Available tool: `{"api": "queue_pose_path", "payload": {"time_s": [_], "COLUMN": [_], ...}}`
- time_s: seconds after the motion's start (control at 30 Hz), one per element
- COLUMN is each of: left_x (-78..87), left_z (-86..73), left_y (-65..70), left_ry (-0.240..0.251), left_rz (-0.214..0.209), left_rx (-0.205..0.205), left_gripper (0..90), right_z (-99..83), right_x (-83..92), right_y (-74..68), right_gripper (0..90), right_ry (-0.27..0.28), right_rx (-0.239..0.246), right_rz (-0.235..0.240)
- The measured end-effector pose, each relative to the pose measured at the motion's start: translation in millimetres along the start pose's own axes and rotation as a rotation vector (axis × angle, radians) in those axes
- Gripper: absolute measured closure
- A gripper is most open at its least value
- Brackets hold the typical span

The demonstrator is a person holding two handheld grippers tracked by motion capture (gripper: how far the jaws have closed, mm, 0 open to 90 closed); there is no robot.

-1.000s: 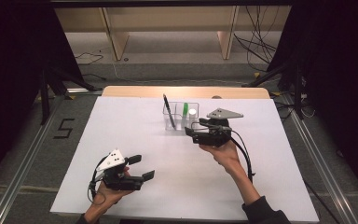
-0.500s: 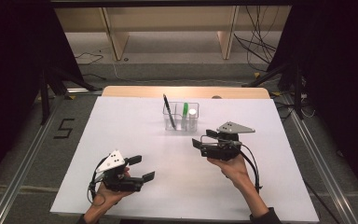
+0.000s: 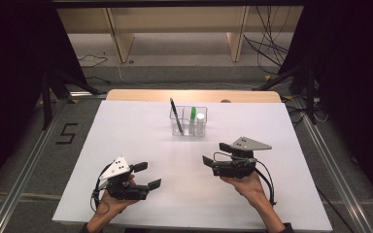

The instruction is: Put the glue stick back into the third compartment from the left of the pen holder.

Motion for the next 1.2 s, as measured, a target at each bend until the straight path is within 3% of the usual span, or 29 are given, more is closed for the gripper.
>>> {"api": "queue_pose_path", "payload": {"time_s": [0.87,1.2], "left_x": [-0.5,-0.4], "left_z": [-0.4,-1.0], "left_y": [0.8,1.7], "left_ry": [-0.01,-0.015], "left_rz": [-0.011,-0.018], "left_rx": [-0.004,-0.006], "left_gripper": [16.3,16.2], "right_z": [-41.3,-53.9], "right_x": [45.6,53.9], "right_y": [2.5,4.0], "right_gripper": [19.5,19.6], "right_ry": [0.044,0.039], "right_rx": [-0.011,-0.025], "right_rz": [-0.042,-0.059]}}
Point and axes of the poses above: each handheld gripper's, and its own axes: x roughly backward along the jaws, z roughly out of its top, y roughly to its right, the point moved 5 cm from there along -x, roughly forward along the jaws, and after that the axes turned 3 degrees about x, right-handed, at the moved point
